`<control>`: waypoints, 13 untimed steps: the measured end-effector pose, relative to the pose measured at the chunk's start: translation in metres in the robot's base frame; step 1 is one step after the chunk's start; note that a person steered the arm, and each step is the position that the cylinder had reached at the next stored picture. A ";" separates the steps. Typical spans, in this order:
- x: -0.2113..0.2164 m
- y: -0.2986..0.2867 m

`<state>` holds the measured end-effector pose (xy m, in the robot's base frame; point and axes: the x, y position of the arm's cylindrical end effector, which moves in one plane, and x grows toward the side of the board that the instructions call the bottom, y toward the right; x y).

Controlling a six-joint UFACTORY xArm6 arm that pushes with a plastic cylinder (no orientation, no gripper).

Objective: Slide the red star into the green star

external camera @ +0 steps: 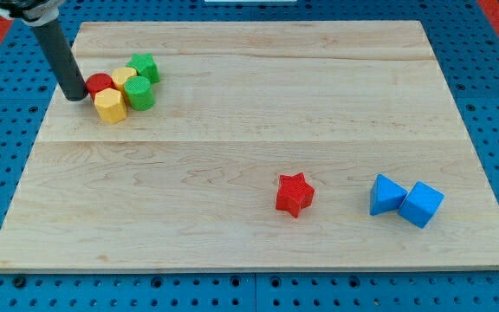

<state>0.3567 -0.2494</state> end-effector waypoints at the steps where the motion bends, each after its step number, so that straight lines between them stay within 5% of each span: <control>1: 0.034 -0.033; 2: 0.115 0.026; 3: 0.145 0.161; 4: 0.212 0.194; 5: 0.233 0.298; 8: 0.075 0.294; 10: 0.017 0.330; 12: -0.097 0.296; 13: -0.119 0.274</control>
<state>0.2374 0.0247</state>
